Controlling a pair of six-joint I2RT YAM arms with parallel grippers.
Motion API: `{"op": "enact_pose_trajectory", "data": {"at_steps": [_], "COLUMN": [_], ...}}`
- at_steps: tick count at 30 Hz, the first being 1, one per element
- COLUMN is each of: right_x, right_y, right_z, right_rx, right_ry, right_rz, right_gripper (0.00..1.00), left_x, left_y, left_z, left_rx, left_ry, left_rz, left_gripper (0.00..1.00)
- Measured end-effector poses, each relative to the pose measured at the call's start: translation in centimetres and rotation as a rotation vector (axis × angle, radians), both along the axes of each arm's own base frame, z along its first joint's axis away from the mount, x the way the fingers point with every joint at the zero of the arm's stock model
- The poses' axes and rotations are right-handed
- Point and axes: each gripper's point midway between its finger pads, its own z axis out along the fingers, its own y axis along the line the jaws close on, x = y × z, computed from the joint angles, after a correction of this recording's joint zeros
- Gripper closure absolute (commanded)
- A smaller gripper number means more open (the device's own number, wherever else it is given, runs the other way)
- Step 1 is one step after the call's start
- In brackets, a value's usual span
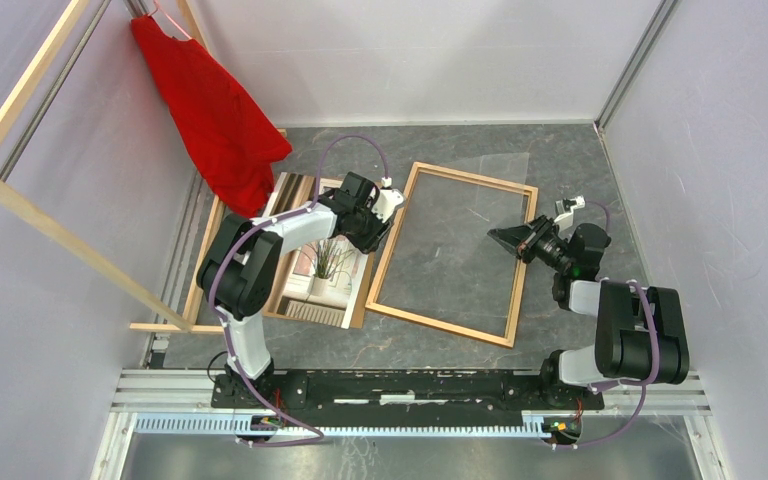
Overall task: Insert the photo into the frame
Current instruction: Place the photo frame item in the photo frame.
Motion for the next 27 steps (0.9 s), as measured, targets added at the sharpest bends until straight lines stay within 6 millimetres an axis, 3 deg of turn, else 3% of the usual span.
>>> {"op": "enact_pose_trajectory", "data": {"at_steps": [16, 27], "right_x": [0.1, -0.2], "right_y": [-0.4, -0.8], "right_z": [-1.2, -3.6], "right_rx": [-0.051, -0.090], "right_ry": [0.067, 0.189], "right_rz": [-0.045, -0.108], "right_gripper": [1.00, 1.00], "left_x": [-0.1, -0.6], "left_y": [-0.5, -1.2], "left_z": [0.0, -0.1], "left_rx": [0.000, -0.003], "left_ry": [-0.016, -0.027], "left_rz": [-0.036, -0.064], "left_gripper": [0.52, 0.53]}}
